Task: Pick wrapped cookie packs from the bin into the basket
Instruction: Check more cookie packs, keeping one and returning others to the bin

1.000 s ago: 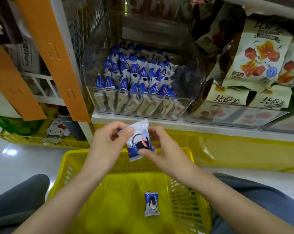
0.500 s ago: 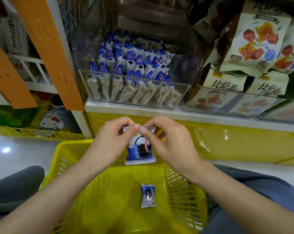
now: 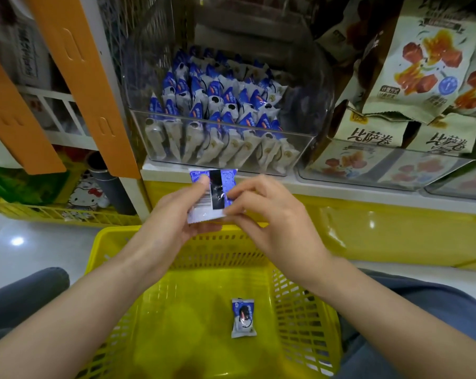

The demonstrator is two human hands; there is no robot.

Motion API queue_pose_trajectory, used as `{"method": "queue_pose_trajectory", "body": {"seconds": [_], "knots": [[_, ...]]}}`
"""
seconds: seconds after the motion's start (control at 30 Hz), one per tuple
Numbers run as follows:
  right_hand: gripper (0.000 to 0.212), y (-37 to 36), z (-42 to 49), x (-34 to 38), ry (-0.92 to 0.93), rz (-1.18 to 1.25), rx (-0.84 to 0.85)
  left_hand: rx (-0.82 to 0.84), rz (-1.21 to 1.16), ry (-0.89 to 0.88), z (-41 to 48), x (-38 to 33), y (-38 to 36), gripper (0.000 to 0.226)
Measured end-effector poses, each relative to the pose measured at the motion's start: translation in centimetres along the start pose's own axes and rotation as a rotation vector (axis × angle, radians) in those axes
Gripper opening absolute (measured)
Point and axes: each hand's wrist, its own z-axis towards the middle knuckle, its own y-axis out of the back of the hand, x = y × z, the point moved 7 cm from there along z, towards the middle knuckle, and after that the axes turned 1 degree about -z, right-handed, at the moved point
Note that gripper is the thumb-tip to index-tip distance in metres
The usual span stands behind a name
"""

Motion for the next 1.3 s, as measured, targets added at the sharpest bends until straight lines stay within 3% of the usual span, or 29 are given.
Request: {"method": "queue_pose_trajectory", "body": {"seconds": [0.1, 0.23, 0.3, 0.37, 0.47, 0.77, 0.9, 1.13, 1.3], "knots": [[0.008, -0.9, 0.0, -0.2, -0.075, 0.03, 0.061, -0.079, 0.02, -0.063, -0.1, -0.2, 0.7, 0.022], [0.015, -2.9, -0.6, -3.1, -0.653, 0.566, 0.105, -0.041, 0.115, -0.095, -0.3, -0.6, 0.7, 0.025], [0.022, -4.0, -1.2, -3.7, -0.807, 0.761, 0.166, -0.024, 0.196, -0.15, -0.4, -0.9, 0.3, 0.028], [0.025, -4.4, -1.5, -3.9, -0.886, 0.849, 0.161, -0.137, 0.352, -0.248, -0.5, -1.3, 0.8, 0.039], [0.017, -4.4, -1.8, -4.3, -0.927, 0.892, 0.086, -0.25, 0.595, -0.388, -0.7, -1.8, 1.2, 0.055], [0.023, -5.0, -2.3, -4.0, -0.985, 1.035, 0.047, -0.141, 0.914, -0.516, -1.1, -1.4, 0.2, 0.038], [0.038, -5.7, -2.6, -3.8, -0.944, 0.937, 0.086, -0.117, 1.111, -0.514, -1.5, -1.1, -0.2, 0.032], [0.029, -6.7, -2.7, -3.6, -0.798, 0.763, 0.198, -0.138, 1.565, -0.443, -0.9, -0.6, -0.1, 0.023], [0.028, -6.9, -3.0, -3.8, -0.732, 0.648, 0.232, -0.152, 1.526, -0.451, -1.0, -0.8, -0.2, 0.023]]}}
